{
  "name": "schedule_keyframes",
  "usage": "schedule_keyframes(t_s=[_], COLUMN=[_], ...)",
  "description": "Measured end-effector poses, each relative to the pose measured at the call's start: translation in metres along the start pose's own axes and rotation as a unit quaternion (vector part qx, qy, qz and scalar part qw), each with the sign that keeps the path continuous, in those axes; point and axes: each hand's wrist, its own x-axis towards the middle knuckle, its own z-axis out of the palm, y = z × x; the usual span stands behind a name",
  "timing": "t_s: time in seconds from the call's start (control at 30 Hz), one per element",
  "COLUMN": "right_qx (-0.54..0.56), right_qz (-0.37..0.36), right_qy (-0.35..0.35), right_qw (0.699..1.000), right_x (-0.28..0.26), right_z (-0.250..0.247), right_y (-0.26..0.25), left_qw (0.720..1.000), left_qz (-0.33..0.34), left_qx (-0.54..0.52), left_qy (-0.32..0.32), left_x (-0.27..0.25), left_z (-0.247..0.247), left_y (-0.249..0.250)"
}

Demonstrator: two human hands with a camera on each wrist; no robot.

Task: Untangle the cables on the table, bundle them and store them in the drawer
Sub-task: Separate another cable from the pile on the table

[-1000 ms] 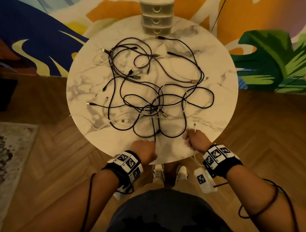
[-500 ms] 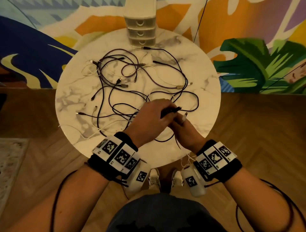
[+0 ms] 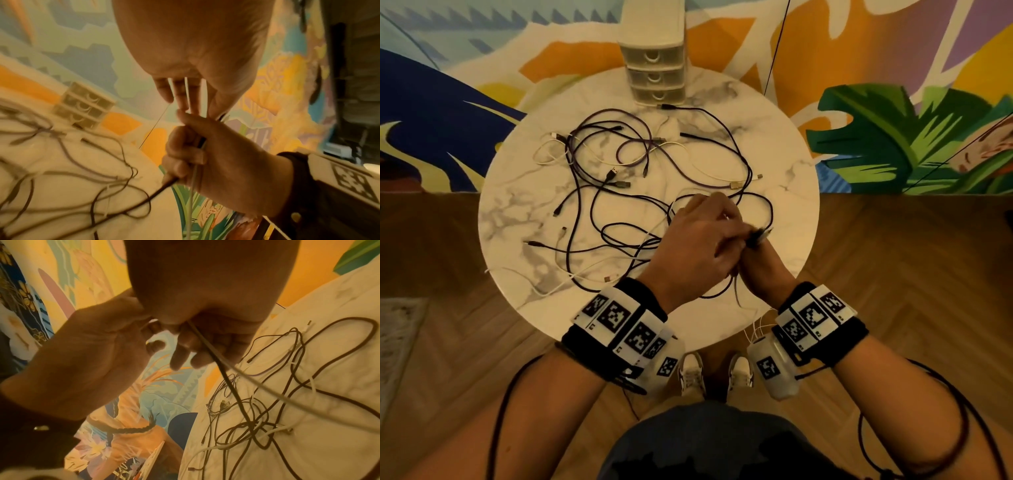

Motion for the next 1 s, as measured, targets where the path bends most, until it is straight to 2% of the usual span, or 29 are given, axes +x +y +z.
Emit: schedule_keyframes(t_s=[0.07,0.1,0.17,0.2,0.23,0.3,0.43,0.5,0.6,0.67,0.73,0.8,0.87,0.9,1.0], right_qx=[0.016,0.038,0.096,0.128,0.154,0.181,0.173,0.149,0.055,-0.009,-0.061,-0.126,-0.212,-0.236,-0.220], right_qz=[-0.043,-0.067,-0.073,-0.053,-0.029,0.010,0.008,-0.027,-0.092,-0.112,-0.093,-0.043,-0.020,-0.017,-0.006], right_qy=[0.046,0.062,0.062,0.049,0.031,0.025,0.099,0.153,0.212,0.198,0.121,0.009,-0.058,-0.071,-0.075], right_qw=[0.998,0.995,0.991,0.989,0.987,0.983,0.980,0.976,0.971,0.974,0.986,0.991,0.975,0.969,0.972], right_x=[0.001,0.001,0.003,0.004,0.004,0.004,0.006,0.008,0.007,0.002,-0.005,-0.008,-0.008,-0.007,-0.009], right_z=[-0.006,-0.009,-0.015,-0.018,-0.022,-0.031,-0.055,-0.069,-0.081,-0.077,-0.064,-0.048,-0.034,-0.029,-0.027], right_y=[-0.002,-0.004,-0.007,-0.008,-0.010,-0.012,-0.014,-0.016,-0.022,-0.030,-0.037,-0.035,-0.027,-0.023,-0.017], left_qw=[0.989,0.971,0.922,0.904,0.898,0.907,0.917,0.921,0.908,0.904,0.939,0.977,0.971,0.966,0.955], left_qz=[-0.099,-0.163,-0.237,-0.246,-0.250,-0.268,-0.337,-0.364,-0.409,-0.404,-0.316,-0.207,-0.165,-0.148,-0.129], left_qx=[-0.104,-0.172,-0.261,-0.268,-0.254,-0.171,-0.026,-0.034,-0.092,-0.112,-0.087,0.032,0.170,0.208,0.256], left_qy=[0.026,-0.013,-0.159,-0.224,-0.260,-0.275,-0.211,-0.136,0.013,0.083,0.105,0.042,-0.030,-0.043,-0.080], left_x=[0.000,-0.001,-0.009,-0.016,-0.024,-0.041,-0.059,-0.046,-0.006,0.018,0.031,0.035,0.033,0.031,0.028], left_z=[0.007,0.011,0.029,0.041,0.053,0.071,0.065,0.045,0.010,-0.006,-0.012,-0.008,0.002,0.008,0.015], left_y=[-0.008,-0.012,-0.020,-0.025,-0.031,-0.058,-0.127,-0.146,-0.139,-0.115,-0.078,-0.038,-0.004,0.004,0.008])
